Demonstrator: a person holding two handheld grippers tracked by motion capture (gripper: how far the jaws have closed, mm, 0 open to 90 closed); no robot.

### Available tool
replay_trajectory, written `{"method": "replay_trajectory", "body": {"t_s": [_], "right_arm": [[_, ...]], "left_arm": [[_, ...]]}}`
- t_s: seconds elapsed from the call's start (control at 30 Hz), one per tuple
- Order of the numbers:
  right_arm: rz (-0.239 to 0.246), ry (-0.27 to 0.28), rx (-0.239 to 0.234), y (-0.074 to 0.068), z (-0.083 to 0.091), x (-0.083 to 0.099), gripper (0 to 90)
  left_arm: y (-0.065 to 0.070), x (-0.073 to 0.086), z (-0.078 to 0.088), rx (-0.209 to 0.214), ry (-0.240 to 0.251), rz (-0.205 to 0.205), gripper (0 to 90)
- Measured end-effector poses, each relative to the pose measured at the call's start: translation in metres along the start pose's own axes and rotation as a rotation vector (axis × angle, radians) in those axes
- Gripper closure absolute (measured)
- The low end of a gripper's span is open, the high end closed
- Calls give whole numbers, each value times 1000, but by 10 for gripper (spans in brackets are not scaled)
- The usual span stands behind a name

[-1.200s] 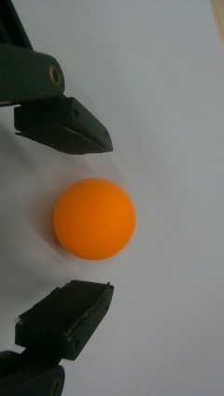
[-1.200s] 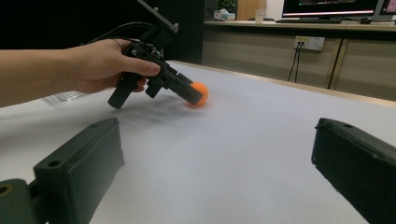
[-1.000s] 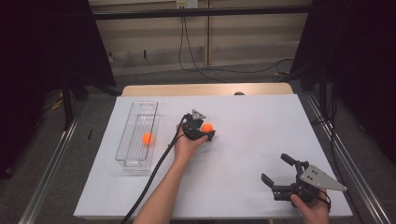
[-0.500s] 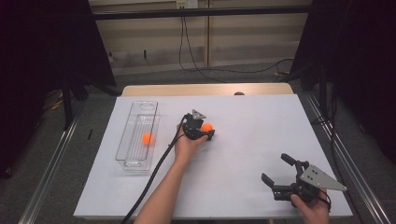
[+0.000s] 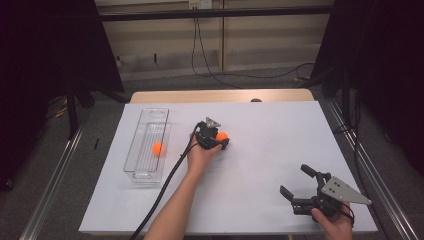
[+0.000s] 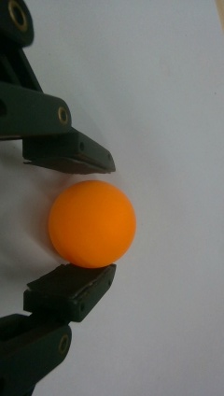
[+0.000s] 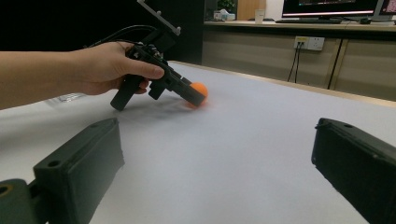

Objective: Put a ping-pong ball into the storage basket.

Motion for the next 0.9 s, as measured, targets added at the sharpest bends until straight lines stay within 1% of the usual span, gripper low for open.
{"method": "replay_trajectory", "body": {"t_s": [0.1,0.17,0.6,0.7,0.9], "right_arm": [[-3,1,1,0,0,0,15],[1,0,0,0,0,0,15],[-2,0,1,0,0,0,15],[-2,0,0,0,0,0,15],[2,-2,-2,0,0,1,15]], "left_arm": [[0,0,0,4,-3,1,473],[1,0,0,5,-1,11,485],[0,0,0,3,-3,11,504],[0,0,0,4,-4,21,505],[0,0,0,3,-3,17,507]]}}
Point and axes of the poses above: each handheld gripper's, and its own axes: z roughly backward along the jaws, x roughly out of its underside, y roughly to its right, the point moved 4 cm from there along -z, roughly forward along the jaws, and after that the axes turned 13 degrees about y, right-handed, at the moved point
